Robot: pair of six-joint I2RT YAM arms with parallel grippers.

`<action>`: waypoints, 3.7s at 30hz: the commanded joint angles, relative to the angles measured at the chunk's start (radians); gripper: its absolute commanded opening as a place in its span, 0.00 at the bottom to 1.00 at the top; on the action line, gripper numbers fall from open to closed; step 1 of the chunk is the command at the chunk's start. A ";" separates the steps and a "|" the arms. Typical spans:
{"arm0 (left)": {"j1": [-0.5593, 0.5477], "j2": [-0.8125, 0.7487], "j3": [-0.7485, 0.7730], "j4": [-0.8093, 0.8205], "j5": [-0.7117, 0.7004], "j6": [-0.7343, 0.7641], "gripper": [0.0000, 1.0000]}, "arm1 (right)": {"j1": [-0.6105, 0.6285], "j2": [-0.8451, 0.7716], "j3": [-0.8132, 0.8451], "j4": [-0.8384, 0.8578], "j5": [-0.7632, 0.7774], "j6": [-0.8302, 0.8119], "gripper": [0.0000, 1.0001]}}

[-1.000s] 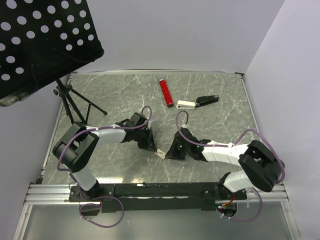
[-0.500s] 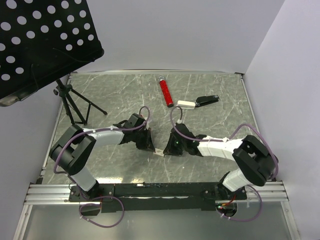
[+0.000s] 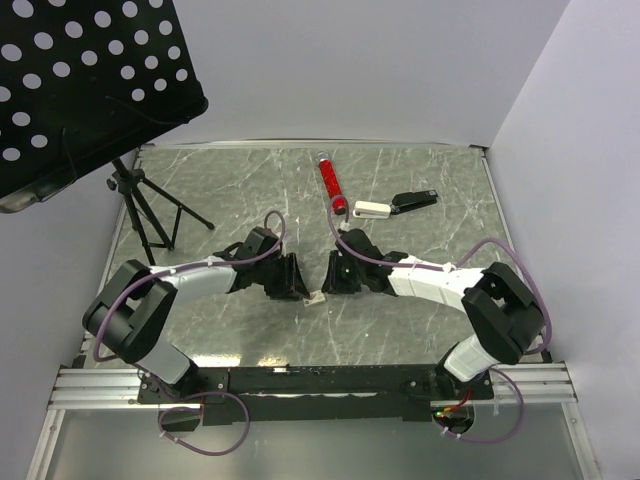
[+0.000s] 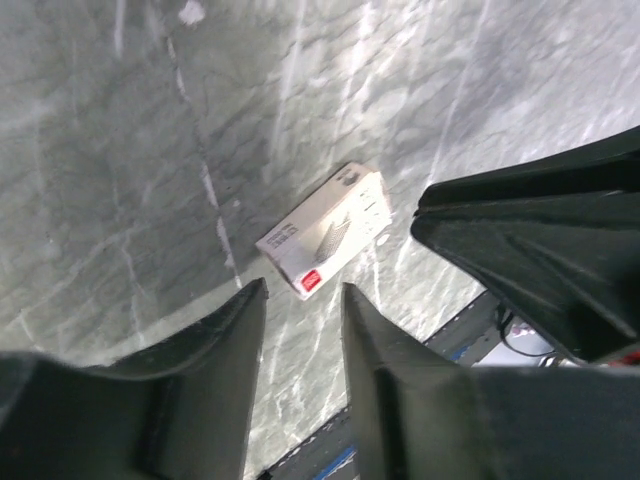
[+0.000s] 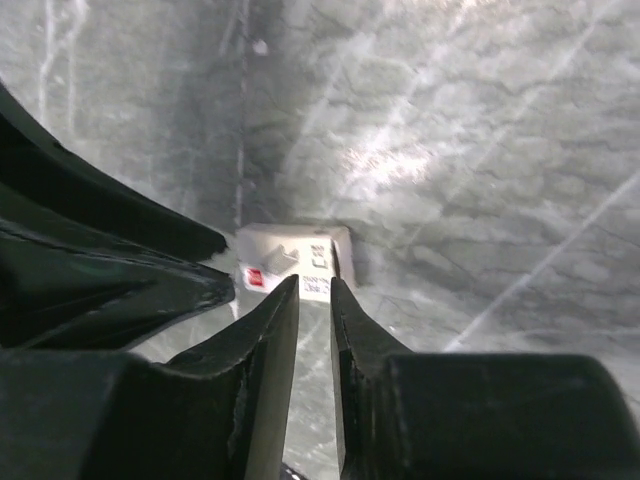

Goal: Load the staples into the stapler

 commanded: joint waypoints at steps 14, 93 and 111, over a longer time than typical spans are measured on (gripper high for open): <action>0.005 0.032 0.017 0.050 0.016 -0.056 0.52 | -0.081 -0.060 -0.061 0.059 -0.071 -0.055 0.31; 0.001 0.074 0.051 0.044 0.004 -0.069 0.01 | -0.089 0.000 -0.155 0.161 -0.178 0.057 0.18; -0.004 0.051 0.054 0.039 -0.016 -0.060 0.01 | -0.025 0.028 0.040 -0.181 -0.001 0.000 0.00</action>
